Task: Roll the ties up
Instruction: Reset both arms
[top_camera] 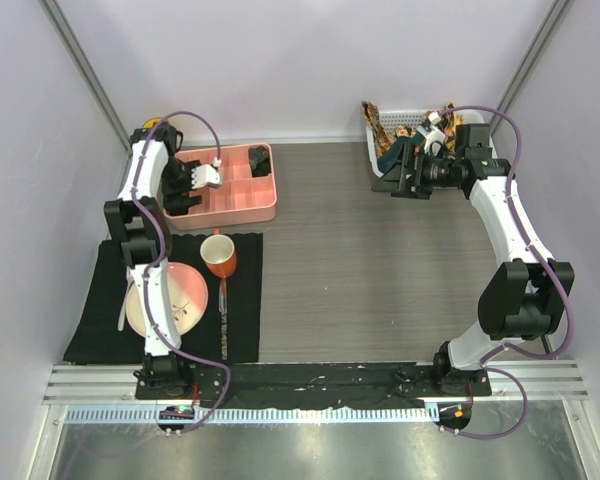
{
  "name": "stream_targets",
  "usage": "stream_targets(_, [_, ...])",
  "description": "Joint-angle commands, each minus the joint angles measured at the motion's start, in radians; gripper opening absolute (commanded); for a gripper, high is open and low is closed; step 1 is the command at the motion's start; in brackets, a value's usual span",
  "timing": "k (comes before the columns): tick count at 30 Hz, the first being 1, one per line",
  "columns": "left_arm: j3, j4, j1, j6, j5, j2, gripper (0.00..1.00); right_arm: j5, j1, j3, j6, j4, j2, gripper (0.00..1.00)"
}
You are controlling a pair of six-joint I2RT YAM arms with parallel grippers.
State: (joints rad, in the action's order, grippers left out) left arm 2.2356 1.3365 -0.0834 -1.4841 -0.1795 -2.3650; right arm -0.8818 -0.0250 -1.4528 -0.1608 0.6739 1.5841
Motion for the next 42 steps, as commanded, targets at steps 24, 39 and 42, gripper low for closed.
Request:
stream_targets(24, [0.075,-0.329,0.051,0.985,0.041,0.512,1.0,0.328,-0.019,-0.159,0.385,0.124,-0.005,0.99])
stream_targets(39, [-0.71,-0.347,0.114,1.503,0.129,0.964,1.0,0.357,-0.043,0.055,0.417,0.233,0.034,1.0])
stream_targets(42, [-0.79,-0.353,0.114,1.493,0.159,1.026,1.0,0.337,-0.042,0.12,0.38,0.202,-0.007,1.0])
